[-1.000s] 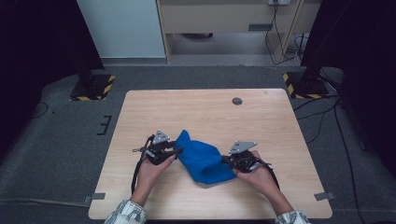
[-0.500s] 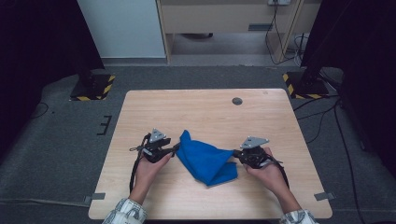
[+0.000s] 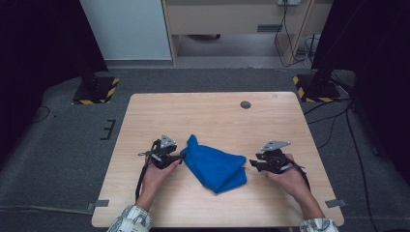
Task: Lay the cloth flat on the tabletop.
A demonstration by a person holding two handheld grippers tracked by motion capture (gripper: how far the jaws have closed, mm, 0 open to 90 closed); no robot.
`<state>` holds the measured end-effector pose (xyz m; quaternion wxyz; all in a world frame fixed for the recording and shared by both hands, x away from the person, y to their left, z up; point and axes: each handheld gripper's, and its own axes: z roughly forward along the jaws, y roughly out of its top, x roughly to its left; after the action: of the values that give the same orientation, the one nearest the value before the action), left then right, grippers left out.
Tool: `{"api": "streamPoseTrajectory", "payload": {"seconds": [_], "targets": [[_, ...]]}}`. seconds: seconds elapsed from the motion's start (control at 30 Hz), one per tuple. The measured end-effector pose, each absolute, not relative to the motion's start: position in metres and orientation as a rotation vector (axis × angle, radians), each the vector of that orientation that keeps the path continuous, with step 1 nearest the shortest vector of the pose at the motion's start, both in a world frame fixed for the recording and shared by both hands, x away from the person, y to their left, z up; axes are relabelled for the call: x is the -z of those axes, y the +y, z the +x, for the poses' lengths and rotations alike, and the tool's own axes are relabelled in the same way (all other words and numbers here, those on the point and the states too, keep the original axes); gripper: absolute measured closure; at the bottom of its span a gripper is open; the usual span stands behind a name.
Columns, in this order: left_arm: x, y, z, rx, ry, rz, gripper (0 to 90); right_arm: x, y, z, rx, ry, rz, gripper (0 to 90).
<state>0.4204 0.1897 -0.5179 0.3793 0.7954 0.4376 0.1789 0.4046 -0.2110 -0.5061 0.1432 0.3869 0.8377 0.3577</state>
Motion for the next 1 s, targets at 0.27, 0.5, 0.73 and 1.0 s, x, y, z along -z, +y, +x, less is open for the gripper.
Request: {"api": "streamPoseTrajectory", "payload": {"seconds": [0.27, 0.5, 0.73, 1.0], "targets": [[0.528, 0.182, 0.424, -0.455, 1.116, 2.076, 45.4, 0.495, -0.186, 0.404, -1.2, 2.206, 1.228, 62.2], [0.531, 0.179, 0.425, -0.444, 1.107, 2.088, 46.7, 0.508, -0.156, 0.408, -1.133, 2.251, 1.218, 56.2], [0.53, 0.175, 0.422, -0.427, 1.076, 2.106, 61.2, 0.515, -0.148, 0.405, -1.095, 2.286, 1.234, 41.5], [0.527, 0.173, 0.42, -0.41, 1.061, 2.13, 76.7, 0.518, -0.138, 0.391, -1.094, 2.37, 1.208, 40.9]]}}
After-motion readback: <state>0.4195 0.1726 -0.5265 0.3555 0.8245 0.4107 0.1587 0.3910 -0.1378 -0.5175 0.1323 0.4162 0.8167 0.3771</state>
